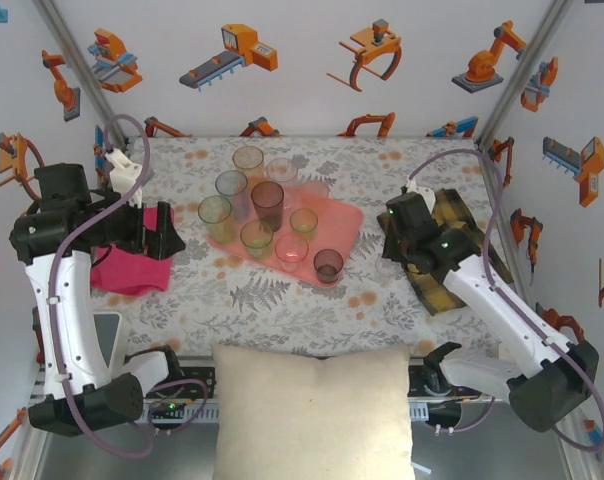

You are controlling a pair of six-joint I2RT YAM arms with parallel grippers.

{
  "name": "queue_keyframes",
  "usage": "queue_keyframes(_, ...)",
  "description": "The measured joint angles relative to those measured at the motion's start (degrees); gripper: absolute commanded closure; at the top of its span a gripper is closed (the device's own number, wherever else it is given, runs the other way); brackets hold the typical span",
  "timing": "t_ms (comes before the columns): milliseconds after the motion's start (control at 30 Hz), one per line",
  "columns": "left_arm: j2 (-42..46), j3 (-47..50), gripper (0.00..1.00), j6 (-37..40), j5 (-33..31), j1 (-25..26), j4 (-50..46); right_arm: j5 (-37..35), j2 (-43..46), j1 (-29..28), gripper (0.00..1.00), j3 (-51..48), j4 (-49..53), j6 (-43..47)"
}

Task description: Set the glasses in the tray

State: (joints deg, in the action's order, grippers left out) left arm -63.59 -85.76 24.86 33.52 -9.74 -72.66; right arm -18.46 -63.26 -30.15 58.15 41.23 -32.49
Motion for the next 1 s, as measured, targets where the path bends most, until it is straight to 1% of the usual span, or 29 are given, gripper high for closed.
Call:
queue_keyframes(200,2.3,1.0,0.03,1.8,-2.1,1.7,-4.6,2.9,-2.0,5.2,0.61,-0.5,0.1,1.1)
queue_keyframes(300,2.8,1.1,0.03,2.1,-1.7,2.1,-6.3,3.9,-4.1,6.9,0.60,-0.1,1.3,1.8)
queue_keyframes(500,2.5,2.0,0.03,2.5,-0.2,3.0,-7.8,6.8,-4.2,9.5,0.60,-0.1,2.4,1.8)
queue_keyframes(667,1.1,2.4,0.03,2.3,1.7,3.2,-7.7,8.8,-4.4,10.2,0.60,-0.1,2.5,1.0)
queue_keyframes(800,-0.8,2.4,0.03,0.8,3.4,3.7,-5.9,9.9,-6.4,10.9,0.60,-0.1,2.9,0.9)
queue_keyframes(1000,-2.3,2.4,0.03,-0.9,4.5,4.5,-3.5,10.1,-8.3,11.0,0.60,-0.1,4.2,0.9)
